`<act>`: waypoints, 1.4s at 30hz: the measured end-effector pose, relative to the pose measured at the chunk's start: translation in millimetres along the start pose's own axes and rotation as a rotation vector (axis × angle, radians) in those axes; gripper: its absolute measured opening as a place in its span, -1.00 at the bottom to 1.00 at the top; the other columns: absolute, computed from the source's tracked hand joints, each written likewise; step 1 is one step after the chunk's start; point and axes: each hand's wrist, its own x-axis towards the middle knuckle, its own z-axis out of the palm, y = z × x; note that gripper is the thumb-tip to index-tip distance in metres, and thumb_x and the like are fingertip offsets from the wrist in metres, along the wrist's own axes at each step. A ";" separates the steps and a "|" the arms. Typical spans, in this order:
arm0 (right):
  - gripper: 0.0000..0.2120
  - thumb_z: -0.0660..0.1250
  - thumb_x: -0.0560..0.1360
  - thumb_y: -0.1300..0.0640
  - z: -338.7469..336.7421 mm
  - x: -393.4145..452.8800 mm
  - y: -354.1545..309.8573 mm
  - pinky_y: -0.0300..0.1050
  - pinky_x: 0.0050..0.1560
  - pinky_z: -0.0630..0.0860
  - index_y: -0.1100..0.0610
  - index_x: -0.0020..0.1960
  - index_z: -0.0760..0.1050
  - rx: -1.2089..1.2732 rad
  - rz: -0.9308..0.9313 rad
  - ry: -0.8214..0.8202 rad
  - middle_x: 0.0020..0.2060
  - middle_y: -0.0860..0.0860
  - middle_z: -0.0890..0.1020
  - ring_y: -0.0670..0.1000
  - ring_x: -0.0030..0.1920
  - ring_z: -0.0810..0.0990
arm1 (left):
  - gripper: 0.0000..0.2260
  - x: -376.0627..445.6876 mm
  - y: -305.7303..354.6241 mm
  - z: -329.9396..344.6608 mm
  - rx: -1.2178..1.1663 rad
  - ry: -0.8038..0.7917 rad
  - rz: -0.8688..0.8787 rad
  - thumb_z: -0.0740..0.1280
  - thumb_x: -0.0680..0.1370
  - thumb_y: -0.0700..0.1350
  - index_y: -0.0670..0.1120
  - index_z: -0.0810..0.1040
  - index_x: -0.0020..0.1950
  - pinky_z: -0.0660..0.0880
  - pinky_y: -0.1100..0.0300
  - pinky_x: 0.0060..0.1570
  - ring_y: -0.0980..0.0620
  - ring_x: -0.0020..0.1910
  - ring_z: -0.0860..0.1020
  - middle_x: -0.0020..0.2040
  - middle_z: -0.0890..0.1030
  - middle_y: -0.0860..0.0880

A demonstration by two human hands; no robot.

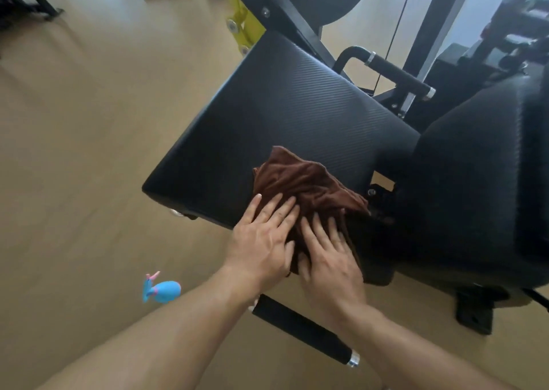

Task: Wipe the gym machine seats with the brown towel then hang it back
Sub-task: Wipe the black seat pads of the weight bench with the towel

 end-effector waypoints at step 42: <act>-0.41 -0.10 0.66 -0.20 -41.9 232.6 30.7 0.02 0.56 -0.34 -0.12 0.63 -0.19 0.139 0.250 0.123 0.61 -0.11 -0.23 0.00 0.58 -0.36 | -0.49 230.7 -71.2 -58.1 0.074 -0.015 -0.023 -0.07 0.67 0.06 0.11 -0.12 0.61 -0.33 -0.08 0.51 -0.06 0.59 -0.30 0.64 -0.17 0.04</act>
